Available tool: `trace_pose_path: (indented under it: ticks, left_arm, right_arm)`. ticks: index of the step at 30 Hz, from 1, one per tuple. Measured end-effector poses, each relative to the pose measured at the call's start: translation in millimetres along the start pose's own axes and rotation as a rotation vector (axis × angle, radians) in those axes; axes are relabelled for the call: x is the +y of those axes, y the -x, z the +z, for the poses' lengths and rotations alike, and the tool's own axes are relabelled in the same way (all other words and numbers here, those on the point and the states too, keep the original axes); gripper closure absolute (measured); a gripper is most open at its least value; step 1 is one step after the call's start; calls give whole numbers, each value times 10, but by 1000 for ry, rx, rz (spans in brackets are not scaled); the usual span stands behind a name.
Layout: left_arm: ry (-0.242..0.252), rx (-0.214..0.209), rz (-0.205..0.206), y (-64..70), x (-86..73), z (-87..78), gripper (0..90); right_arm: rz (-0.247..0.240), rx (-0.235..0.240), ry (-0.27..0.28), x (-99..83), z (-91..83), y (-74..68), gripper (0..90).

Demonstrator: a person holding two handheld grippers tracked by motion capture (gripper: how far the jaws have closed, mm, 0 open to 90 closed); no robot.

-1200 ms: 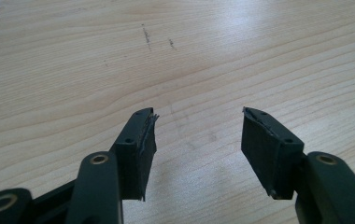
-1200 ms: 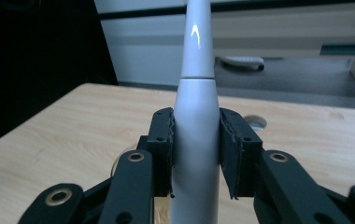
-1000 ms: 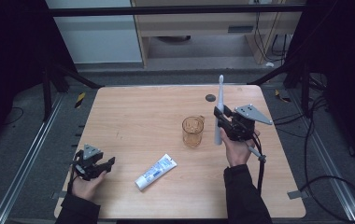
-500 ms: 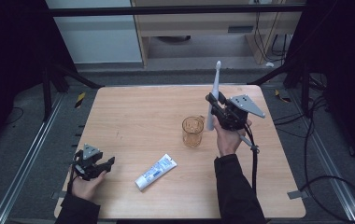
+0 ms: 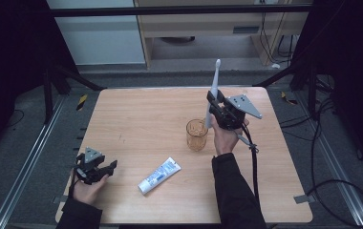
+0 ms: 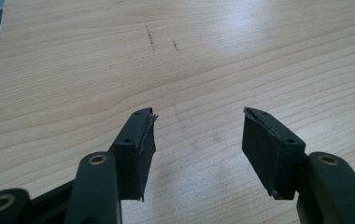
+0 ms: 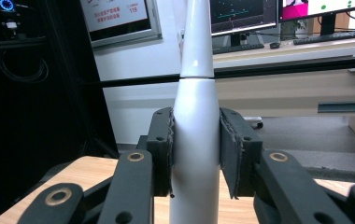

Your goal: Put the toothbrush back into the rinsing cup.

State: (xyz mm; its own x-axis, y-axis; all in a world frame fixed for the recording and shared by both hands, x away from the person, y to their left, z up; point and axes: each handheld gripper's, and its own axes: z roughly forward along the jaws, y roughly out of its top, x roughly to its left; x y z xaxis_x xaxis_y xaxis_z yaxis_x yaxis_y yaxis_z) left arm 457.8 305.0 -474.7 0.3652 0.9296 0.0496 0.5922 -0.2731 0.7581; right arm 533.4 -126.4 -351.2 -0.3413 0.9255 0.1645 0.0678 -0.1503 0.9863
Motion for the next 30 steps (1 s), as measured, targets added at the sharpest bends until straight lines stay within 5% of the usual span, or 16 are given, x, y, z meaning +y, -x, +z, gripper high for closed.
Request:
trace_pose_path:
  ticks: [30]
  left_arm:
    - [-2, 1, -1, -1, -3, 3, 430]
  right_arm:
    - [-21, 12, -69, -348, 261, -44, 673]
